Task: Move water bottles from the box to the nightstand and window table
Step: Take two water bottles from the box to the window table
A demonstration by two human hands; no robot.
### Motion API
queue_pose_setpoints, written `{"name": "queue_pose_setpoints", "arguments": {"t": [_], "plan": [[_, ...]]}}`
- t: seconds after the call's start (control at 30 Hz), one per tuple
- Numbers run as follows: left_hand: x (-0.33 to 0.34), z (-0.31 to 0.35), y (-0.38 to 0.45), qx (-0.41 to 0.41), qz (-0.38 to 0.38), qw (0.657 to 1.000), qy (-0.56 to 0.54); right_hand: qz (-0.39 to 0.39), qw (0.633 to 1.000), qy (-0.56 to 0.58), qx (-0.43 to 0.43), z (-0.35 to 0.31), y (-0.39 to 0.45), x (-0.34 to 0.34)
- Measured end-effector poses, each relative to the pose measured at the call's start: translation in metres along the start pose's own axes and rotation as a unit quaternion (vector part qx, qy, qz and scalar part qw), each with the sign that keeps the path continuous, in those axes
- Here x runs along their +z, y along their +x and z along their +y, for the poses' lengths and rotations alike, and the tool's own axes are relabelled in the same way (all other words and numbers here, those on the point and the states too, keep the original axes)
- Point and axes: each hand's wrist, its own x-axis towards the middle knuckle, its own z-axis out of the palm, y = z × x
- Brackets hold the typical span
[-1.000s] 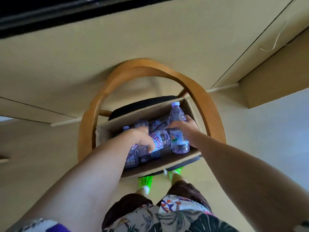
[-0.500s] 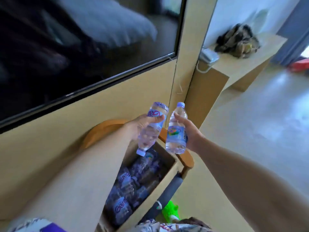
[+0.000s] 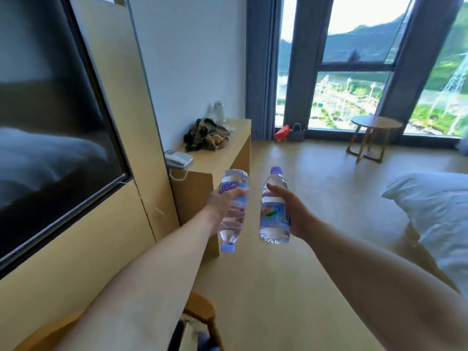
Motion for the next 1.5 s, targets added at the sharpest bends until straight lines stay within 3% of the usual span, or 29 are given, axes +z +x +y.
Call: {"name": "queue_pose_setpoints", "arguments": {"t": [0.37,0.6,1.03,1.33,1.5], "plan": [[0.252,0.043,0.095,0.026,-0.104,0.993,0.05,0.118,0.991,0.007,-0.07,-0.095,-0.01,-0.223],[0.37,0.058,0.148,0.003,-0.161,0.983,0.089,0.16,0.98,0.065,-0.101,-0.136,0.002,-0.338],[0.502,0.081,0.338,-0.022,-0.225,0.969,0.097,0.258,0.954,0.075,-0.133,-0.191,0.134,-0.477],[0.567,0.153,0.509,-0.031,-0.281,0.953,0.11,0.292,0.945,0.085,-0.119,-0.28,0.273,-0.548],[0.594,0.181,0.59,-0.041,-0.277,0.954,0.108,0.318,0.939,0.088,-0.096,-0.318,0.338,-0.588]]}}
